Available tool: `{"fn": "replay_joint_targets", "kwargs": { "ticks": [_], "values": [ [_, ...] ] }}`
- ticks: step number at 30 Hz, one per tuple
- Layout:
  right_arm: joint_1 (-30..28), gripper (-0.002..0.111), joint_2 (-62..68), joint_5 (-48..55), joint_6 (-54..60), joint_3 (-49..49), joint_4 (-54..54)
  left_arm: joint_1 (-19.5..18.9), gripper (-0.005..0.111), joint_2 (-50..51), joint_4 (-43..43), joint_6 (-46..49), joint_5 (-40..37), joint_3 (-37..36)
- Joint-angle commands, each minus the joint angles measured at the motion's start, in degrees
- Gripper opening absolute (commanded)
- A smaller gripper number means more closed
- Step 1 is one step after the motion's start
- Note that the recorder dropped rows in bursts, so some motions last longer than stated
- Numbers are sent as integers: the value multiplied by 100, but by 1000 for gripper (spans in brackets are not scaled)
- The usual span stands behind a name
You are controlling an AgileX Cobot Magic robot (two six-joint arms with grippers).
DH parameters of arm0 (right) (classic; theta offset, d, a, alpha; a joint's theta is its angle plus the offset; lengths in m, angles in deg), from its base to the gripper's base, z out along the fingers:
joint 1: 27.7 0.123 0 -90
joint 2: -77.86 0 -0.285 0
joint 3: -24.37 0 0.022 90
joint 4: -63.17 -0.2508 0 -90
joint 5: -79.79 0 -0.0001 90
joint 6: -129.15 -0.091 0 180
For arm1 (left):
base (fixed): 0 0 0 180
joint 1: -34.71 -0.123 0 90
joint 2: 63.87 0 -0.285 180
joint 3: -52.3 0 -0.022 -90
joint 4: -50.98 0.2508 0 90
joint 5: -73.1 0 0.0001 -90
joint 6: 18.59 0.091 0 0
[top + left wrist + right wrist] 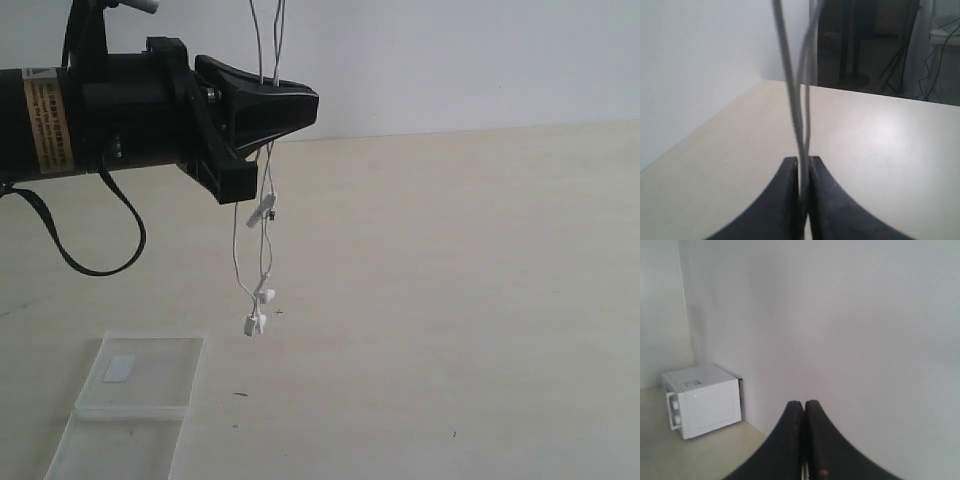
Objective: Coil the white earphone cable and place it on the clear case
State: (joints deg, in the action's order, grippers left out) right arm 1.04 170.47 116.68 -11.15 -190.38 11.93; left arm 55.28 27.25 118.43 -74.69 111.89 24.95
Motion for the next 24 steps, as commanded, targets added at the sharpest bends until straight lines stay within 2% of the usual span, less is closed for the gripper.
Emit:
{"fn": "replay_joint_targets", "kwargs": {
  "ticks": [1,7,16,24],
  "values": [
    [-5,0,-82,-91,-199,-45,419,8,8,-34,8,5,-305,25],
    [-5,0,-301,-249,-560,-45,1134,8,0,-34,18,25,-612,25],
    [-5,0,-402,-258,-669,-45,1170,8,0,-34,8,48,-744,25],
    [-5,0,-613,-137,-1036,-45,1837,8,0,-159,8,35,-1001,25]
  ]
}}
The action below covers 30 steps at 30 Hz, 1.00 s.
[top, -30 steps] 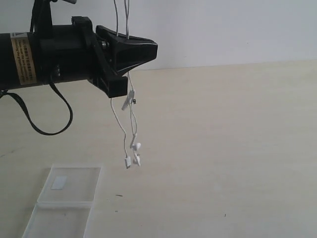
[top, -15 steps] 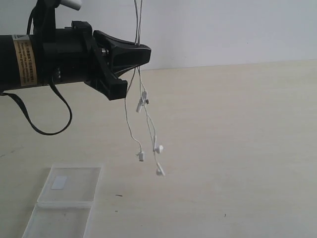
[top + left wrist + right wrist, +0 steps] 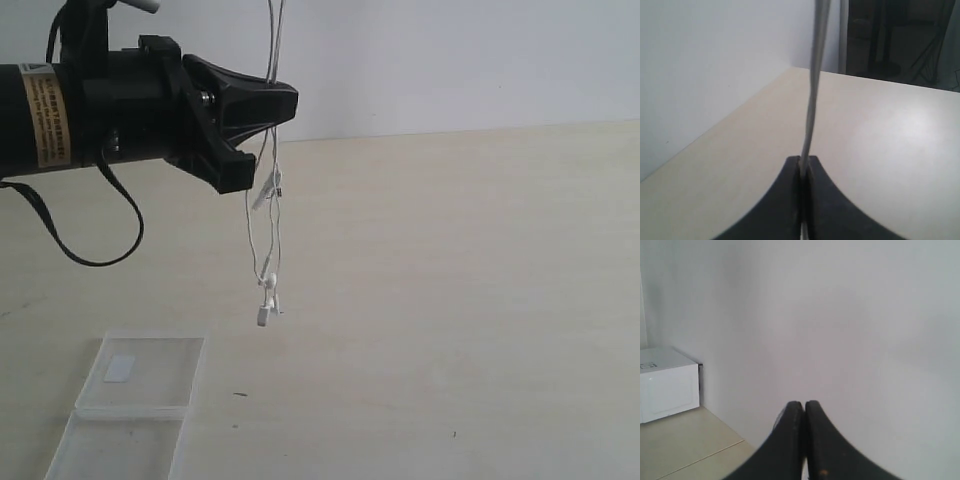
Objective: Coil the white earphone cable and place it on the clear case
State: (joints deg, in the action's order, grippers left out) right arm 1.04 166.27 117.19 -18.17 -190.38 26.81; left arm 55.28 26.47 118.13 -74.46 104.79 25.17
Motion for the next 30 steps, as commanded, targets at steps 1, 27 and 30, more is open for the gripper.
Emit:
{"fn": "replay_joint_targets", "kwargs": {
  "ticks": [1,27,30],
  "values": [
    [-5,0,-199,-104,-527,-45,605,8,0,-121,78,13,-318,2],
    [-5,0,-476,217,-2371,1397,2837,-2,0,-763,114,-38,-1280,2],
    [-5,0,-617,-155,-2371,2120,2837,-2,0,-893,125,-38,-1376,2]
  ]
}}
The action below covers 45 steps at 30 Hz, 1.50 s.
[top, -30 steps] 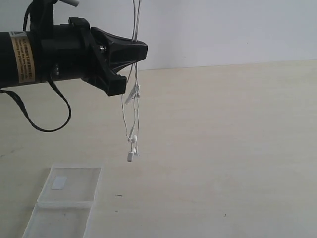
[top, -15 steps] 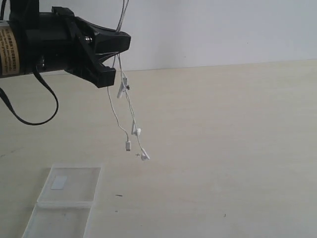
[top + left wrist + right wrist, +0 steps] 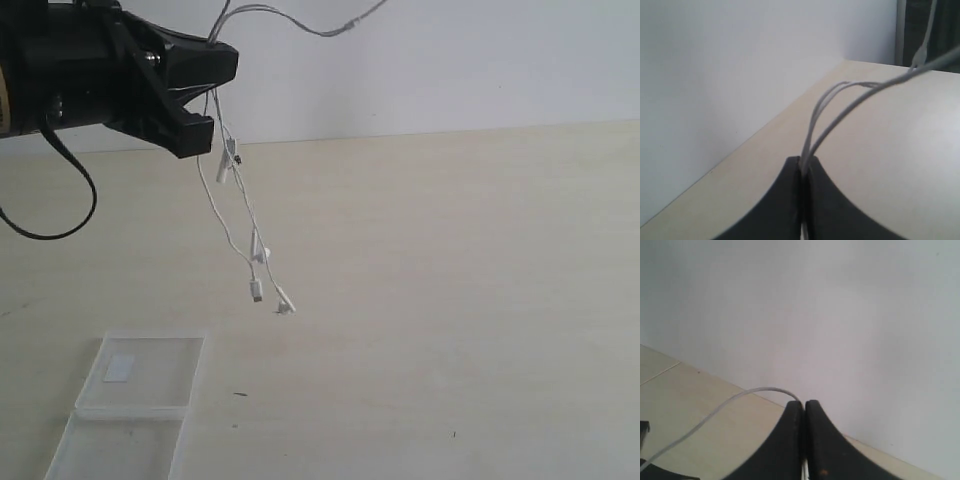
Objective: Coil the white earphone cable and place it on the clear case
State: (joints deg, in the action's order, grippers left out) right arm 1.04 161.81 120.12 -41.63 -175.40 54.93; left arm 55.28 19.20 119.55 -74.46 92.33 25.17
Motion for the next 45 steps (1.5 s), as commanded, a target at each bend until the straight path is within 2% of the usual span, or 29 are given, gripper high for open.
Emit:
{"fn": "replay_joint_targets", "kwargs": {
  "ticks": [1,6,12,15,19,24,36,42,45],
  "values": [
    [-5,0,-221,-507,-25,825,25,-2,0,-205,-16,-38,-180,2],
    [-118,0,-404,-749,-25,1696,178,-2,0,-351,-16,-38,-503,2],
    [-140,0,-440,-1236,-14,2693,105,-2,0,-443,-16,-73,-490,2],
    [-140,0,-440,-1466,5,3133,-138,-2,0,-463,-16,-212,-490,2],
    [-140,1,-440,-1568,641,3591,-773,-2,0,-463,-16,-239,-490,2],
    [-140,11,-406,-1223,1640,3861,-1544,-2,0,-463,-16,-234,-501,2],
    [-140,36,1,-941,1938,4169,-1530,-2,0,-474,-16,-282,-501,2],
    [-140,58,11,-1101,2217,4169,-1540,-2,0,-474,-16,-282,-501,2],
    [-140,59,11,-1209,2446,4169,-1678,-2,0,-480,-16,-315,-501,2]
  ]
}}
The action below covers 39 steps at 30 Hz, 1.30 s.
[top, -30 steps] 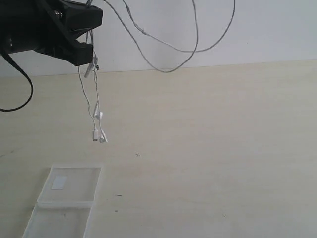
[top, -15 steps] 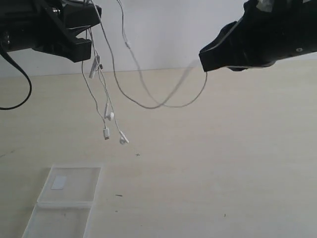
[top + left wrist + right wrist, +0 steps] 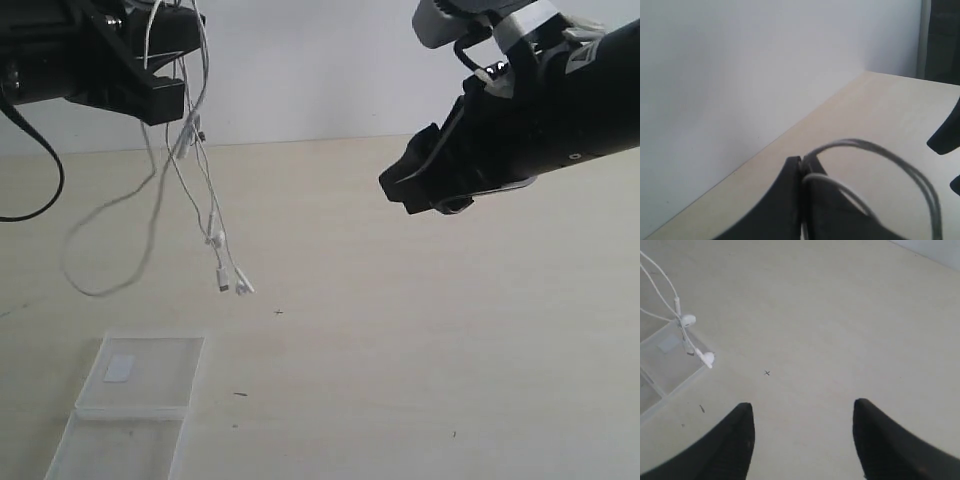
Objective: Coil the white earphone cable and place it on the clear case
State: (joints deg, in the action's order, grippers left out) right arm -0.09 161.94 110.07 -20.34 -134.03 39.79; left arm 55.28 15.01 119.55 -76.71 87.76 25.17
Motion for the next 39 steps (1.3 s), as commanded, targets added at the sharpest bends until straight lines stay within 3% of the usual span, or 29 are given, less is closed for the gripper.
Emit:
{"fn": "replay_joint_targets", "kwargs": {
  "ticks": [1,10,22,35,39],
  "values": [
    [-27,59,-3,-238,426,32,-367,-2,0,-64,-16,-90,-44,2],
    [-27,59,56,-224,3065,32,-3440,-2,0,-363,-5,-722,-841,2],
    [-27,56,653,615,6117,32,-6439,-2,0,-538,-5,-1780,-938,-296],
    [-27,55,1348,1654,6976,32,-7408,-2,0,-916,-5,-2174,-1036,-410],
    [-27,64,1385,1938,7449,32,-7451,-2,0,-941,-5,-2304,-1036,-410]
  ]
}}
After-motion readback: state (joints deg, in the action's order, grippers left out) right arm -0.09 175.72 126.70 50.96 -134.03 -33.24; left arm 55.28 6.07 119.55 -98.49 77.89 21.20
